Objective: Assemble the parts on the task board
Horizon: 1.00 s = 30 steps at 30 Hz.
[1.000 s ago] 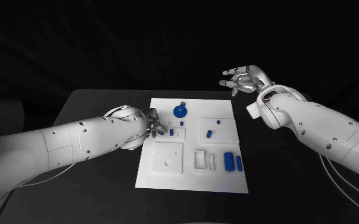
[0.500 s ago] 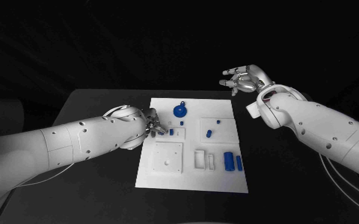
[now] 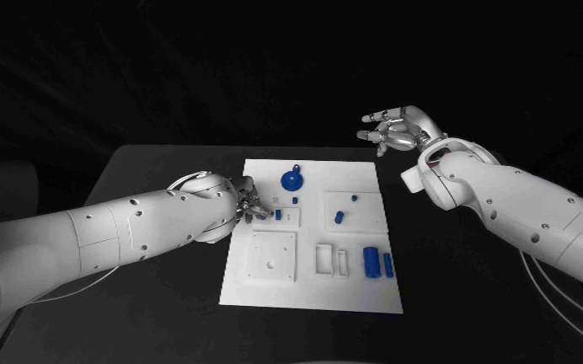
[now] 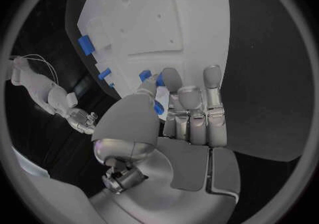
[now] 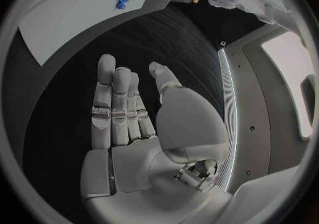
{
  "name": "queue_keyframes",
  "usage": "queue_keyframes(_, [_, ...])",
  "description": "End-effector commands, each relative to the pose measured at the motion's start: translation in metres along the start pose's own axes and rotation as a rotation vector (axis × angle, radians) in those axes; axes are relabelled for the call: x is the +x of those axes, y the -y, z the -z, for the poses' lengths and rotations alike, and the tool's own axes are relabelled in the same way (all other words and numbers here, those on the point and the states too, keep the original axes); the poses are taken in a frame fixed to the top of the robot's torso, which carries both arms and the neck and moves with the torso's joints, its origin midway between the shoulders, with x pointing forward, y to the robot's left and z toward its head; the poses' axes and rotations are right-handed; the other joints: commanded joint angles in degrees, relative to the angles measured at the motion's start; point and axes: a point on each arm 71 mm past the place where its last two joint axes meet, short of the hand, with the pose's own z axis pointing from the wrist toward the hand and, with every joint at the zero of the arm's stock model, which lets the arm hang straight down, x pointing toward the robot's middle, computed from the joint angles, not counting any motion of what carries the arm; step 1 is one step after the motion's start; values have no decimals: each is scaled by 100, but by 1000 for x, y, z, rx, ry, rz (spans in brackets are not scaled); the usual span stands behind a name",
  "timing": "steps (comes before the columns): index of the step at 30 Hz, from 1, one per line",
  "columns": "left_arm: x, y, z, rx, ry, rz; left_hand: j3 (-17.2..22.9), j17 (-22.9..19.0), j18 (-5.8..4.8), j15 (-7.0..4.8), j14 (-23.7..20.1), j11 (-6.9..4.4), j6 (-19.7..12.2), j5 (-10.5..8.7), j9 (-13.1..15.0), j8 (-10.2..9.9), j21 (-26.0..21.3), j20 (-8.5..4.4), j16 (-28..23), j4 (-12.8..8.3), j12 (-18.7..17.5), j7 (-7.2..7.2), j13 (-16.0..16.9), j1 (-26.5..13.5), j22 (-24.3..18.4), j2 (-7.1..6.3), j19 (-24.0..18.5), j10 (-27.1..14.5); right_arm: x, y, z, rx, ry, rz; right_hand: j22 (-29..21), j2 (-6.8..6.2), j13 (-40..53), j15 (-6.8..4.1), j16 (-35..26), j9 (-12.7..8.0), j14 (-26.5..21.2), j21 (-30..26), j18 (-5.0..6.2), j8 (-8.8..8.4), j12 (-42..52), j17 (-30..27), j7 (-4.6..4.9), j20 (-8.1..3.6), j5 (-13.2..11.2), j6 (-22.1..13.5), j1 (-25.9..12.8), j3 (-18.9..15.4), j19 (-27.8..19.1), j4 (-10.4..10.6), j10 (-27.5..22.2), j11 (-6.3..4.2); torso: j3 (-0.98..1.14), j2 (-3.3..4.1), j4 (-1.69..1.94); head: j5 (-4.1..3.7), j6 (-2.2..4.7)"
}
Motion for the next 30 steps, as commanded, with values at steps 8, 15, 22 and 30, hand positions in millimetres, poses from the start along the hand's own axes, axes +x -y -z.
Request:
queue_keyframes(8, [10,-8,-2,-30,-34,-29,-94,11,-106,-33,-3,-12,-22,-75,2,55,-19,-65,-7,336,32,-12,-3,-37,94,-200,12,-33,1,0,1,-5,-8,-1,-8,-8,-3,14,13,-2,-35,15,83,-19,28,-8,-6,27,25,-60,-30,-15,3,41,-31,-3,-2,1,-2,-10,7])
queue_keyframes(15, [9,-10,-3,-33,-26,-29,19,39,-112,-35,-2,-12,-15,-117,31,92,-17,-71,11,740,45,-1,4,-51,95,-516,18,-32,1,1,1,-3,-9,-1,-9,-20,-3,12,12,-2,-37,15,84,-19,27,-8,-7,27,23,-76,8,-8,2,22,-32,-5,2,1,3,-16,4])
queue_keyframes(22, [8,-11,-3,-36,-18,-25,88,26,-116,-38,-4,-7,-29,-145,52,116,-17,-75,3,906,48,4,5,-56,95,-636,16,-46,2,1,1,-2,-9,-1,-9,-21,-6,14,10,-2,-38,15,84,-20,25,-9,-5,27,23,-82,-3,-12,2,26,-29,-3,1,0,-1,-13,1])
queue_keyframes(30, [7,-12,-3,-33,-5,-17,146,26,-119,-36,-6,-8,-16,-153,60,132,-18,-77,2,1173,50,8,4,-81,96,-828,20,-41,2,2,2,-1,-10,-2,-11,-20,-8,15,9,-3,-38,14,84,-20,24,-10,-4,29,28,-96,-17,-17,0,39,-29,-2,2,1,3,-13,6])
